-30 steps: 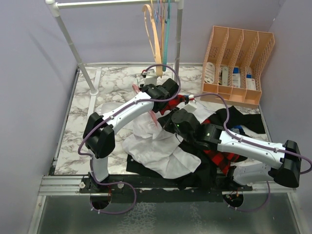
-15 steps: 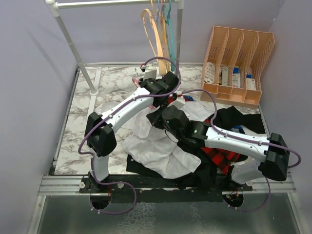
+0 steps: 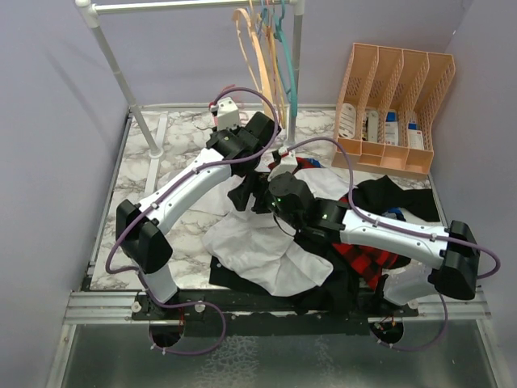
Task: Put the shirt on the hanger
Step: Hang the shirt at the center of the board.
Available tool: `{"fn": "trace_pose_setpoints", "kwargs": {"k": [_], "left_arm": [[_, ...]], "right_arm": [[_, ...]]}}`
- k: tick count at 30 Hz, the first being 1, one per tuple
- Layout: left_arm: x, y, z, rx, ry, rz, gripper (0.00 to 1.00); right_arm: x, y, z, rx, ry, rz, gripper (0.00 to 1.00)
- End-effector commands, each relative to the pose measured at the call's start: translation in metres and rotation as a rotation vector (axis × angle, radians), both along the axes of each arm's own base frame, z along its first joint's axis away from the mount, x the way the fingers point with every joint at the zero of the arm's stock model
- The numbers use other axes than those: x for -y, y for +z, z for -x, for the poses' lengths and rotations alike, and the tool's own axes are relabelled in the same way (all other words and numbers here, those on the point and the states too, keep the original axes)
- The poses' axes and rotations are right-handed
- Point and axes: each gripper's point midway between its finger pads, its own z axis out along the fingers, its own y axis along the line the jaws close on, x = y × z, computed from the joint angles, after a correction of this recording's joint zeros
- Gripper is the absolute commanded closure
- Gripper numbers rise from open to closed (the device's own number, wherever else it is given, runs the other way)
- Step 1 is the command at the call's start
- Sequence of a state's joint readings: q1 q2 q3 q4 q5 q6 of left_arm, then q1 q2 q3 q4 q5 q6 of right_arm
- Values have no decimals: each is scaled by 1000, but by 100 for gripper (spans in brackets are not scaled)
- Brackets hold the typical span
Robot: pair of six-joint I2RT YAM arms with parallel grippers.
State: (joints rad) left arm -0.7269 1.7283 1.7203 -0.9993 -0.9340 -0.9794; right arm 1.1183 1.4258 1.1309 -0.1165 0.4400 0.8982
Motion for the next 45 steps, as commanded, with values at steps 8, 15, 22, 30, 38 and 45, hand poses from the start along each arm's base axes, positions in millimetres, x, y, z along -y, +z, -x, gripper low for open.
{"fn": "trace_pose_setpoints", "kwargs": {"k": [8,15,22,30,38,45], "left_arm": [[20,-9,12,-31,-73,-39,100],[18,-15,14,-41,-79,-50,100],[13,-9,16,-35,-92,-72,100],[3,2,22,-27,-112,-105,100],[-2,7,26,-23,-116,-114,100],[-4,8,26,-18,-113,-114,100]], "right_arm": [[31,123,40,450,271,-7,15],[43,118,51,508,389,185,19],[72,53,49,467,451,494,34],[87,25,32,531,412,649,32],[64,7,23,540,448,675,40],[38,-6,24,524,512,643,44]]}}
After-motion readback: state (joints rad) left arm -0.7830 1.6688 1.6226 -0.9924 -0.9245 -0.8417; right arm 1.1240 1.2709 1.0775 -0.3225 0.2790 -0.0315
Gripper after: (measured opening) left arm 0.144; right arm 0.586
